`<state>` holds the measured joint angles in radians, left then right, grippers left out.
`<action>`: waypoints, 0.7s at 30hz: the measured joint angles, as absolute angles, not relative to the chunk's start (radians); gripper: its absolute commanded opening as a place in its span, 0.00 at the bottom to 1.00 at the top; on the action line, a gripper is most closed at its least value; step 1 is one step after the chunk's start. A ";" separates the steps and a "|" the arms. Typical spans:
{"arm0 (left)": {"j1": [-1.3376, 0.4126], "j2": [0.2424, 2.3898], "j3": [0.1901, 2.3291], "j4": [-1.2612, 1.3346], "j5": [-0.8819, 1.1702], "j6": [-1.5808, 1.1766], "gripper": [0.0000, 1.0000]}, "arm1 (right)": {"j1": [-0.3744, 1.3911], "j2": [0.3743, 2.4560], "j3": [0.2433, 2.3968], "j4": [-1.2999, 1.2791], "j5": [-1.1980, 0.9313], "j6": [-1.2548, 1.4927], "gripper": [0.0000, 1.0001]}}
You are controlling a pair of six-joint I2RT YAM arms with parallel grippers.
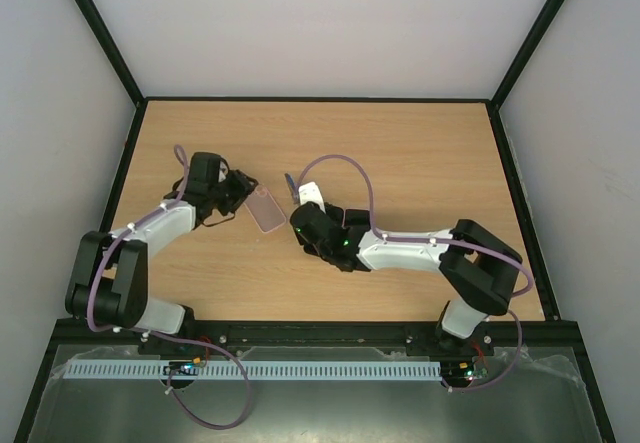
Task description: Put the phone into the phone case
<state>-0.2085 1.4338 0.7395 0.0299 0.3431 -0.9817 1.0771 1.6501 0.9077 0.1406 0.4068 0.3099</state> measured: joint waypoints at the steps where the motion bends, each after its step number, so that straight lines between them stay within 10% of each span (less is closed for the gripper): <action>1: -0.204 1.435 0.739 0.017 0.323 -0.969 0.47 | 1.077 1.643 0.908 0.140 0.407 0.324 0.02; 21: -0.190 1.662 0.822 -0.056 0.136 -0.829 0.35 | 1.077 1.451 0.845 0.096 0.342 0.569 0.02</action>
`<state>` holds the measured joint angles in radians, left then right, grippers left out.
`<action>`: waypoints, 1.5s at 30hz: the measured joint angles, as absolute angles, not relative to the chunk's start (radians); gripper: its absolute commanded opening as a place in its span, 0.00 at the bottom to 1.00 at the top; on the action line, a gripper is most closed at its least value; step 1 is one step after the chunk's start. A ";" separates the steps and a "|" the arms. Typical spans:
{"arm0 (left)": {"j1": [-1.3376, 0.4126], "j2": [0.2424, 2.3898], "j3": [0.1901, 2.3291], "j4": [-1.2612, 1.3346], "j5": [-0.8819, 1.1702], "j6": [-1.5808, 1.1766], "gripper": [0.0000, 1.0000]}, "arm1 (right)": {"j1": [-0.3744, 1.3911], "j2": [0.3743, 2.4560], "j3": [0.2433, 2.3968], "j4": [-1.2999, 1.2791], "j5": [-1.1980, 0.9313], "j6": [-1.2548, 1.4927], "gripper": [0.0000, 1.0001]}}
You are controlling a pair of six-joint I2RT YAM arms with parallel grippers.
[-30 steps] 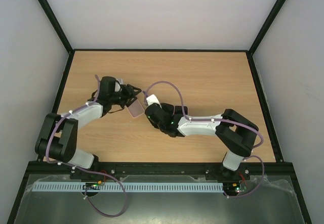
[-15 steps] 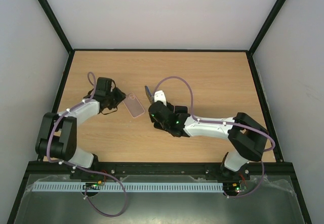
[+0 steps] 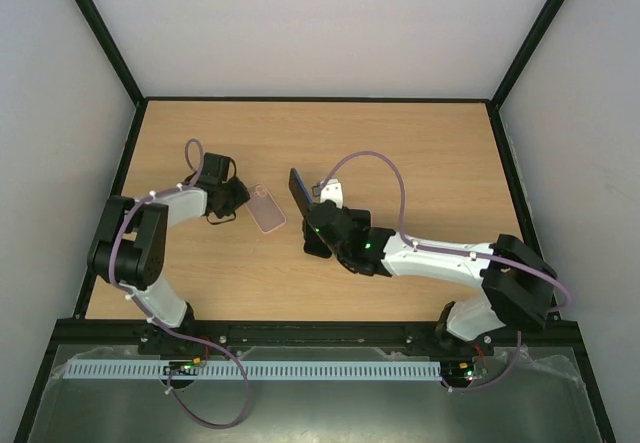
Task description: Put the phone into the phone case
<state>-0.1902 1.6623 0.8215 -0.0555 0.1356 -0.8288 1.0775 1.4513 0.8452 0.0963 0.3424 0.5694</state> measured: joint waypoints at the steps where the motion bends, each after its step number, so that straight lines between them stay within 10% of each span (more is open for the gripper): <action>1: -0.190 1.675 0.827 -0.057 0.129 -0.826 0.34 | 1.077 1.444 0.840 0.096 0.340 0.581 0.02; 15: -0.192 1.696 0.827 -0.066 0.128 -0.802 0.03 | 1.077 1.406 0.765 0.123 0.243 0.761 0.02; 37: -0.410 1.385 0.542 -0.140 0.147 -0.850 0.04 | 1.077 1.160 0.505 0.248 0.082 1.040 0.02; 45: -0.416 1.377 0.480 -0.004 0.201 -0.928 0.21 | 1.077 1.174 0.482 0.305 0.033 1.090 0.02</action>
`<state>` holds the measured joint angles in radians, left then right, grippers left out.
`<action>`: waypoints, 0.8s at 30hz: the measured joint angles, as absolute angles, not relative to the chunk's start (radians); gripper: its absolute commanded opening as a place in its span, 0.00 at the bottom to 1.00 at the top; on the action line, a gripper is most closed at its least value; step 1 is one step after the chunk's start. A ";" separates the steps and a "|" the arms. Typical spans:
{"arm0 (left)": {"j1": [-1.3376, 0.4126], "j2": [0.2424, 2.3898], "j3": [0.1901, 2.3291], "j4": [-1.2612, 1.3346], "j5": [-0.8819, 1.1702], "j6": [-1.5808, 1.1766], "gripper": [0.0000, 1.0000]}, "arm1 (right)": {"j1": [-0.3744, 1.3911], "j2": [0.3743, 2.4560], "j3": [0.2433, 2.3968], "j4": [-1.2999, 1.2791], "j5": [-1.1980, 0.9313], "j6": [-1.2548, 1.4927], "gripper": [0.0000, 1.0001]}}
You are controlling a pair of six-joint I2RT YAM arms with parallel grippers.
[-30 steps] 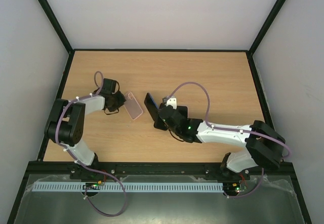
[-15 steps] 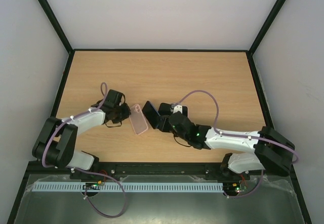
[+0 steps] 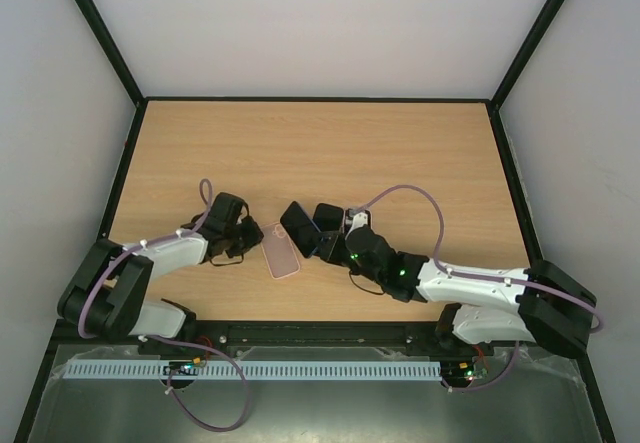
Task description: Put the phone into the phone case
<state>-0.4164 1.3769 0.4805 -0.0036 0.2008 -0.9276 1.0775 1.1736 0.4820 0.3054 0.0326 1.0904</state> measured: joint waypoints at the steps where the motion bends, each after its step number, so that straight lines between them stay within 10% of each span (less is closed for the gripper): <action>1: -0.417 1.376 0.476 0.010 0.206 -0.934 0.23 | 1.077 1.185 0.482 0.313 0.026 1.094 0.02; 10: -0.402 1.246 0.392 0.029 0.250 -0.993 0.59 | 1.082 1.299 0.482 0.374 0.002 1.138 0.02; 24: -0.374 1.069 0.257 0.086 0.293 -1.018 0.65 | 1.088 1.439 0.466 0.511 -0.001 1.194 0.03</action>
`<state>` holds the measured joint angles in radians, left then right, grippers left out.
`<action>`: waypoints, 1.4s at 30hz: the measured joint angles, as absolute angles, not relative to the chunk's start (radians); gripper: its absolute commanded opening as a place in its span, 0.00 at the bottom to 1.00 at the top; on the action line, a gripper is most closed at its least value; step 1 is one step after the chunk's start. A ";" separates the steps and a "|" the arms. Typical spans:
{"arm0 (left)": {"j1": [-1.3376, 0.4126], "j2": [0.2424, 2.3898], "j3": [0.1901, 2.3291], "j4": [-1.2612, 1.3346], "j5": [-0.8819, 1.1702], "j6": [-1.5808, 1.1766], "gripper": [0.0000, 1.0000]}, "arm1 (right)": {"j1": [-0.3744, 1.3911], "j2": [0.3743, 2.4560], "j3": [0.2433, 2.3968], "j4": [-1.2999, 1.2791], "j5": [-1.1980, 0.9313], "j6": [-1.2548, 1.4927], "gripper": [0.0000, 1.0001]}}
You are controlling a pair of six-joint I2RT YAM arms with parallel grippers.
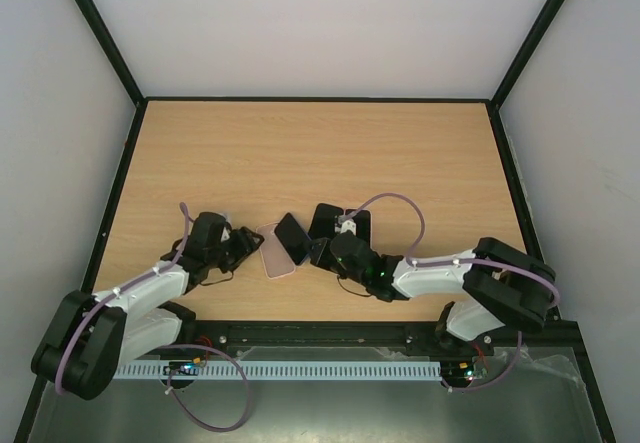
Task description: Put the phone into the phone case
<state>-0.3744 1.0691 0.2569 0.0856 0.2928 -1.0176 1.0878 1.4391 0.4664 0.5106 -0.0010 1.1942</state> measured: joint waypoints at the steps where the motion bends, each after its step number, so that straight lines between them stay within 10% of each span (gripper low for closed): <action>1: -0.374 1.070 0.251 0.097 0.299 -1.018 0.65 | 1.088 1.448 0.466 0.524 -0.001 1.196 0.03; 42: -0.430 1.075 0.161 0.343 0.377 -1.112 0.65 | 1.158 1.665 0.505 0.690 -0.027 1.262 0.15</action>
